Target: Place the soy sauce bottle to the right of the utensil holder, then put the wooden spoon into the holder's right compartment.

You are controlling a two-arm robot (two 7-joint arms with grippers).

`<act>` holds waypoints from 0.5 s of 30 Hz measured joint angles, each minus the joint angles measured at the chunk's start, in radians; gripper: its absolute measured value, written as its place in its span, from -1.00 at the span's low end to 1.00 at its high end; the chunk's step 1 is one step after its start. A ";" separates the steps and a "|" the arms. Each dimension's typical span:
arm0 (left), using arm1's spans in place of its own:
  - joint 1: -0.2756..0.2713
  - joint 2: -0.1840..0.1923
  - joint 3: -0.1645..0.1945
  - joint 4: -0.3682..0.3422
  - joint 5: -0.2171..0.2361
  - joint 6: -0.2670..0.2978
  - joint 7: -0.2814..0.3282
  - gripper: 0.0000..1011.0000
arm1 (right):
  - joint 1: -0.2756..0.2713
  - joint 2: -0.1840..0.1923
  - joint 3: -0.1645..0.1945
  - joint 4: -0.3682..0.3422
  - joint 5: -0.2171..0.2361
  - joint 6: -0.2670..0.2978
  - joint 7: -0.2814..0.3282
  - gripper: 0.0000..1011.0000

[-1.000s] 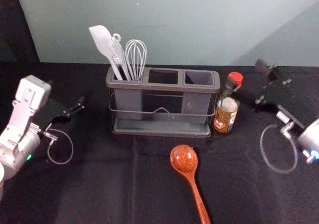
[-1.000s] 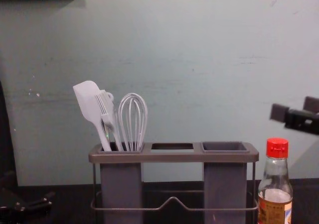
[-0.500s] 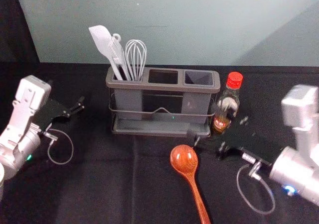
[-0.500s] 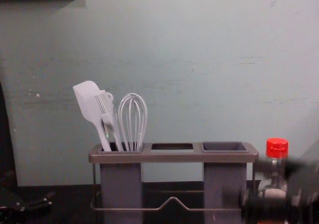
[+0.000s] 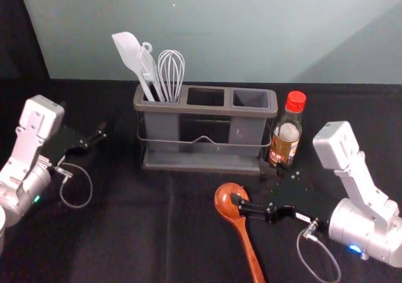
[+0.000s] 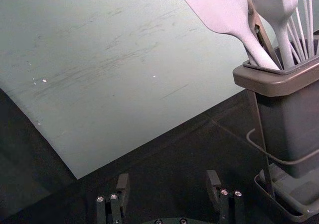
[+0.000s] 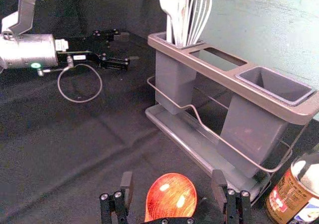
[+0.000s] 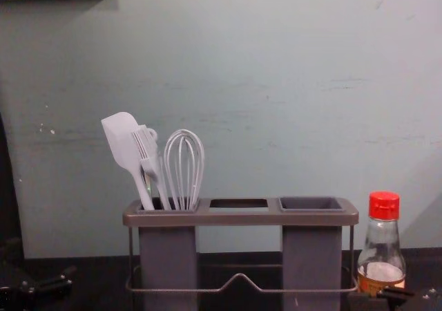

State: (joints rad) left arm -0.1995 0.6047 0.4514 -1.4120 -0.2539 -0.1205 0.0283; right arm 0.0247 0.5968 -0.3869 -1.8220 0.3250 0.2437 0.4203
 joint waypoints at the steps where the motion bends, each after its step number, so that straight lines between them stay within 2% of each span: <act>1: 0.000 0.000 0.000 0.000 0.000 0.000 0.000 0.99 | 0.000 0.000 0.000 0.000 0.000 0.000 0.000 0.99; 15: 0.000 0.000 0.000 0.000 0.000 0.000 0.000 0.99 | -0.001 0.000 0.001 -0.002 0.001 -0.003 0.000 0.99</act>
State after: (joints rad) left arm -0.1995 0.6047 0.4514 -1.4120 -0.2539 -0.1205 0.0283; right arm 0.0235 0.5972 -0.3855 -1.8239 0.3259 0.2403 0.4204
